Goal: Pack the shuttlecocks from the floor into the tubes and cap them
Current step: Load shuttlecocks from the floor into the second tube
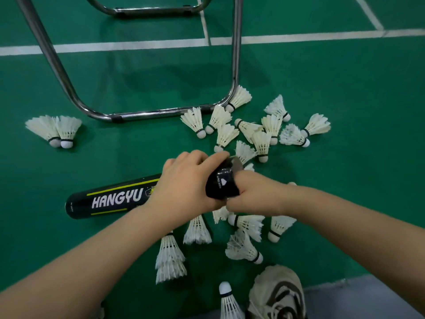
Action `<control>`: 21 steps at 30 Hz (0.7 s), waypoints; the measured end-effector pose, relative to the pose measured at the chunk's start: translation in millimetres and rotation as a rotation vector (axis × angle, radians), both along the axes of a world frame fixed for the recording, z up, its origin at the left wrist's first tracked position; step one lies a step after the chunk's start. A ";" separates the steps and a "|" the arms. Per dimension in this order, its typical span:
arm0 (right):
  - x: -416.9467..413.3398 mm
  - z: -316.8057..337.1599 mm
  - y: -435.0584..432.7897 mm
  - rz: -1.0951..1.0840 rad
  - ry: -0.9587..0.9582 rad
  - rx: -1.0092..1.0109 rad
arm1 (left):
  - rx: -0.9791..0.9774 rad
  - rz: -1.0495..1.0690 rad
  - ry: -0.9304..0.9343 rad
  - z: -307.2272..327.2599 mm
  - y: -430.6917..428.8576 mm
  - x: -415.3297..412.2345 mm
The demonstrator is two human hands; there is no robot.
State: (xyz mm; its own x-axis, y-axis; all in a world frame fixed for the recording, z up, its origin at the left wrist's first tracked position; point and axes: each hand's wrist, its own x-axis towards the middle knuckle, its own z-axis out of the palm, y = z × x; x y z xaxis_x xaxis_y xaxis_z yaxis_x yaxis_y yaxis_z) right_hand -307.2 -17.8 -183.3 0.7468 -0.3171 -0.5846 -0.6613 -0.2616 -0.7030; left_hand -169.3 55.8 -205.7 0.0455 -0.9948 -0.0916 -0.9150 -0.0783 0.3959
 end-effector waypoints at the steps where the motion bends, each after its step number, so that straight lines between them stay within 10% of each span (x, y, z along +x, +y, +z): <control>1: -1.2 -1.0 -1.0 -0.140 -0.129 0.021 | -0.011 0.032 0.002 -0.3 -3.7 3.1; 4: -17.8 -5.4 -15.1 -0.593 -0.479 0.052 | -0.015 0.117 -0.019 -2.8 -10.3 12.1; 7: -41.4 -32.5 -35.1 -0.832 -0.386 -0.132 | 0.035 0.122 -0.076 -14.0 -3.6 16.8; 11: -54.0 -86.7 -54.0 -0.636 0.062 -0.400 | 0.131 0.112 -0.119 -32.1 8.5 12.6; 21: -18.4 -119.5 -110.9 -0.273 0.222 -0.693 | 0.164 0.122 -0.140 -43.4 8.3 8.7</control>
